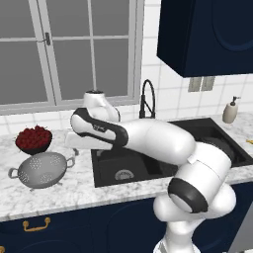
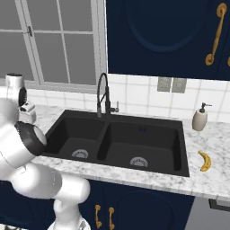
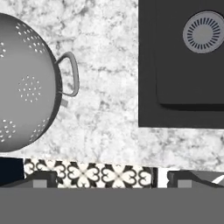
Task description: Put the colander in the sink, put the banana in the colander, and turn on the sink faucet and pour water over the colander.
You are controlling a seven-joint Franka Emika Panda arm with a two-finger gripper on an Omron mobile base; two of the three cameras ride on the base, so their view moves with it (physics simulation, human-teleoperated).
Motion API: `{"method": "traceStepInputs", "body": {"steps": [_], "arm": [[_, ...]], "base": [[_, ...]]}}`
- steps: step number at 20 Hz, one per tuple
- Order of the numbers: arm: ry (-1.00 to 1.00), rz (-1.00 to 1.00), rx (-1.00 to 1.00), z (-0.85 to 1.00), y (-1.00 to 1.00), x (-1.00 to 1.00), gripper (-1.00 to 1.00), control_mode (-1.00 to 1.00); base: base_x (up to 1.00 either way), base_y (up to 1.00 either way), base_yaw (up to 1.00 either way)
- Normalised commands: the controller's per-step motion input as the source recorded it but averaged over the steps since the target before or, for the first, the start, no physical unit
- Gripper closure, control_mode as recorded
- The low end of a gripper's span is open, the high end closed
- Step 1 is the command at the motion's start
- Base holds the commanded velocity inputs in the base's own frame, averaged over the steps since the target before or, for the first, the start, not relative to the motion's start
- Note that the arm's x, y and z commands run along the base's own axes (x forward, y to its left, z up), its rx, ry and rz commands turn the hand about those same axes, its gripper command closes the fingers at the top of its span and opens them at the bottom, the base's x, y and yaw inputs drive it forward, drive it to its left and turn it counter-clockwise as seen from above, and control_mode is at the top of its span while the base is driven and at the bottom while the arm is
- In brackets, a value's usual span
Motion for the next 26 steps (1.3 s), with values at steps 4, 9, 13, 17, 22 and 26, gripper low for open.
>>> {"method": "traceStepInputs", "body": {"steps": [4,9,13,17,22,26], "arm": [[0.0,0.0,0.0,-0.49,0.43,0.42,-1.0,-1.0],[-0.01,0.0,0.0,-0.35,0.36,0.23,-1.0,-1.0],[-0.02,0.0,0.0,-0.18,0.18,0.17,-1.0,-1.0],[0.0,0.0,0.0,-0.24,0.17,0.29,-1.0,-1.0],[0.0,0.0,0.0,-0.27,0.14,0.33,-1.0,-1.0],[0.0,0.0,0.0,-0.06,0.16,0.13,-1.0,-1.0]], "base": [[0.0,0.0,0.0],[0.0,0.0,0.0],[0.0,0.0,0.0],[0.0,0.0,0.0],[0.0,0.0,0.0],[0.0,0.0,0.0]]}}
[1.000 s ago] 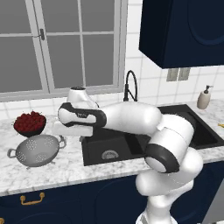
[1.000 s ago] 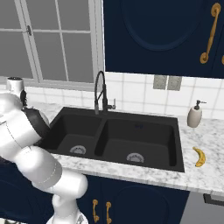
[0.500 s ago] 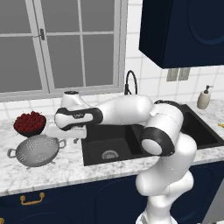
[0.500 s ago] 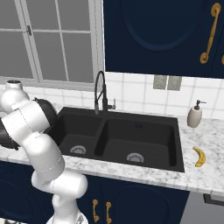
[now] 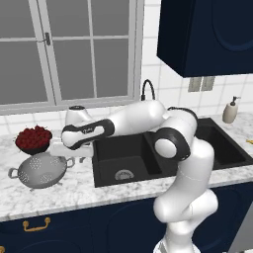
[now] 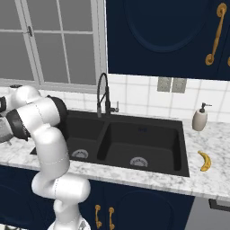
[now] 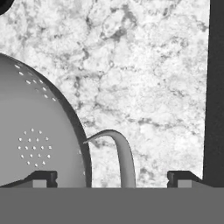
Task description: Put the colander in the sink, put the banana in the colander, and turn on the sink faucet and pour water over the colander.
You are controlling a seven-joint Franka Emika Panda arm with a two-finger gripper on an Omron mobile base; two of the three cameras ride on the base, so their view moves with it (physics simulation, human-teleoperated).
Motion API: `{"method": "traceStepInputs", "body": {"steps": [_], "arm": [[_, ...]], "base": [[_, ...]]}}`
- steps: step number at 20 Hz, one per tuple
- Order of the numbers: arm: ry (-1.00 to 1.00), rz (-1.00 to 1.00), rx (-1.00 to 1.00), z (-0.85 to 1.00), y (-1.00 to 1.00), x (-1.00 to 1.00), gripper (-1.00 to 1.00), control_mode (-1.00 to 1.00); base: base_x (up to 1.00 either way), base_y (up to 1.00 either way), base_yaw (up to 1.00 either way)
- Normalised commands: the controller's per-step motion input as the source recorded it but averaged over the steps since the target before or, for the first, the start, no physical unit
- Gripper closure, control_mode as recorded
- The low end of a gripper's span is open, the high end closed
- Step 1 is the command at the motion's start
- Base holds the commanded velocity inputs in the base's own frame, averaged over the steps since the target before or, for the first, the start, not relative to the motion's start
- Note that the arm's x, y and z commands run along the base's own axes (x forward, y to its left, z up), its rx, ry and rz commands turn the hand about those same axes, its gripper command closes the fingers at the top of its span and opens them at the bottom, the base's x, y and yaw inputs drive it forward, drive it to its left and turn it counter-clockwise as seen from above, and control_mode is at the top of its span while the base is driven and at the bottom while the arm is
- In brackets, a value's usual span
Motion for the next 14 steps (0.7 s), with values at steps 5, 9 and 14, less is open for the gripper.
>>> {"method": "traceStepInputs", "body": {"steps": [5,9,14], "arm": [[0.0,0.0,0.0,-0.01,0.11,0.02,-1.0,-1.0],[0.0,0.0,0.0,-0.15,0.0,0.0,-1.0,-1.0],[0.0,0.0,0.0,-0.23,0.0,0.0,-1.0,-1.0]], "base": [[0.0,0.0,0.0],[0.0,0.0,0.0],[0.0,0.0,0.0]]}}
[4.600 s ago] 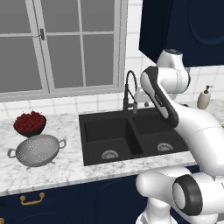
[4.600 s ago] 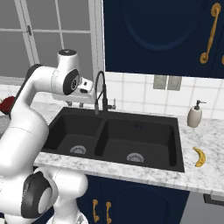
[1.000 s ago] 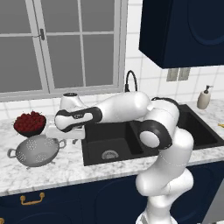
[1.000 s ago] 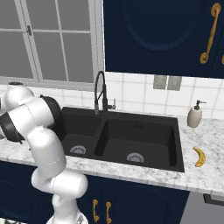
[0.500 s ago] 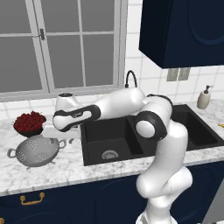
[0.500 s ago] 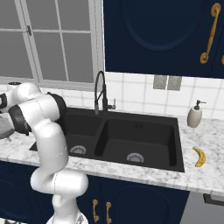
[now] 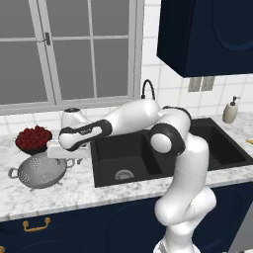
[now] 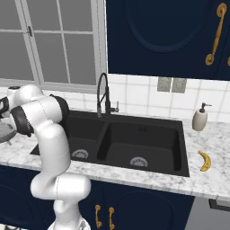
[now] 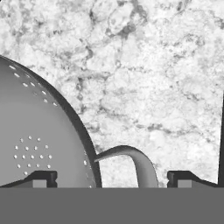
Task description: Put the colander in the sink, put the banana in the colander, and turn on the sink faucet and pour water over the colander.
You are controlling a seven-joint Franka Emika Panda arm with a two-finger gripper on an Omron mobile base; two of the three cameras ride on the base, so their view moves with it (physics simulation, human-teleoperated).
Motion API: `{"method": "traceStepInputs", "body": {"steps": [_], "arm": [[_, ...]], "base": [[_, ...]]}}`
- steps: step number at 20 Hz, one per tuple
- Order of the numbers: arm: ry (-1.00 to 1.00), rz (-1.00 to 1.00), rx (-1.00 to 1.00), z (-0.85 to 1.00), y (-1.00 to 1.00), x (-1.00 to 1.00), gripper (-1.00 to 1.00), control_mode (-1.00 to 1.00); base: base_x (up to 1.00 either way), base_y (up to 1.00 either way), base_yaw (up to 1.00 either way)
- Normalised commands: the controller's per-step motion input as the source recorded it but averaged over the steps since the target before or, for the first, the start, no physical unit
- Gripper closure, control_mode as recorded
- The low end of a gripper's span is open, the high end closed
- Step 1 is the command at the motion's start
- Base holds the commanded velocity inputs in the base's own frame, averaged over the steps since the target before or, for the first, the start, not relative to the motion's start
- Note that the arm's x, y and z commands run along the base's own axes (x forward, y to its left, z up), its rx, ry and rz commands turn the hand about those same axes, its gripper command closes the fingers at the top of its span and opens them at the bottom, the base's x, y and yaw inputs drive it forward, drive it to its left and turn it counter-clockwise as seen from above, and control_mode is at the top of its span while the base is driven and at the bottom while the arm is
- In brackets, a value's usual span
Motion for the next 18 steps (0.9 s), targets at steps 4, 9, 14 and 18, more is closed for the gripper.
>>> {"method": "traceStepInputs", "body": {"steps": [4,9,14,18], "arm": [[0.0,0.0,0.0,-0.14,0.0,0.0,-1.0,-1.0],[0.0,0.0,0.0,-0.14,0.0,0.0,-1.0,-1.0],[0.0,0.0,0.0,-0.13,0.03,0.0,-1.0,-1.0],[0.0,0.0,0.0,-0.12,0.09,0.0,1.0,-1.0]], "base": [[0.0,0.0,0.0],[0.0,0.0,0.0],[0.0,0.0,0.0],[0.0,0.0,0.0]]}}
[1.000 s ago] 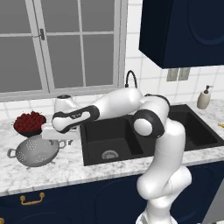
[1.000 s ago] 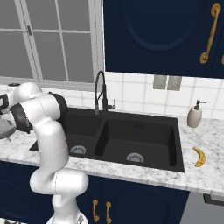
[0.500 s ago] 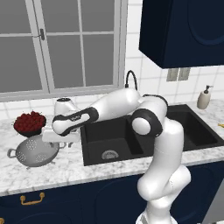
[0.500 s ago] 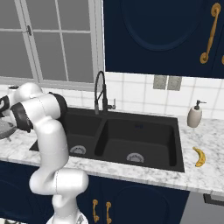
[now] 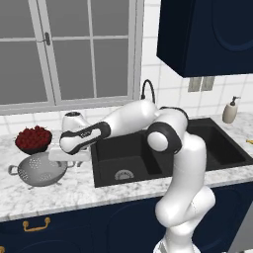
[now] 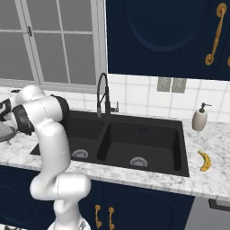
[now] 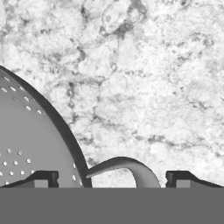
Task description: Put the colander in the sink, put the banana in the colander, and turn on the sink faucet and pour water over the colander.
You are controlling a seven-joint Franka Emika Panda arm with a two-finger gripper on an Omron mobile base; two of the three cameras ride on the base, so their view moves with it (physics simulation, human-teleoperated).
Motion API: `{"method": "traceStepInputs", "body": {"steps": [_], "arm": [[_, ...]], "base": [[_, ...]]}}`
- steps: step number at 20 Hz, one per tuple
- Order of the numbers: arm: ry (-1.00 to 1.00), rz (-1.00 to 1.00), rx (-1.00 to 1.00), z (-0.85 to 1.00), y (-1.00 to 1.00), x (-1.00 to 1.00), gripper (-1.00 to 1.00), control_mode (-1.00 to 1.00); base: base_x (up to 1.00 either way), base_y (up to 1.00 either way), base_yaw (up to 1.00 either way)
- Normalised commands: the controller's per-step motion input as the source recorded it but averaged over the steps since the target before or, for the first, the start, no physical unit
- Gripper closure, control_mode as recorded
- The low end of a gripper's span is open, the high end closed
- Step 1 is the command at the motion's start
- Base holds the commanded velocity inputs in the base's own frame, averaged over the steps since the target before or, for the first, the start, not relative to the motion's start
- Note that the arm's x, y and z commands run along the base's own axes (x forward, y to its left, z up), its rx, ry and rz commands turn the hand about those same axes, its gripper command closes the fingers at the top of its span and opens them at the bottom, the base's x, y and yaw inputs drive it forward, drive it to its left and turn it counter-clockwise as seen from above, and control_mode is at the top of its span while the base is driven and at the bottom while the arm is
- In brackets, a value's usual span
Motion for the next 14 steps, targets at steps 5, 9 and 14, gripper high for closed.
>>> {"method": "traceStepInputs", "body": {"steps": [5,9,14], "arm": [[0.0,0.0,0.0,0.0,0.07,0.0,1.0,-1.0],[0.0,0.0,0.0,-0.01,0.04,0.0,1.0,-1.0],[0.0,-0.04,0.0,0.05,-0.28,-0.11,1.0,-1.0]], "base": [[0.0,0.0,0.0],[0.0,0.0,0.0],[0.0,0.0,0.0]]}}
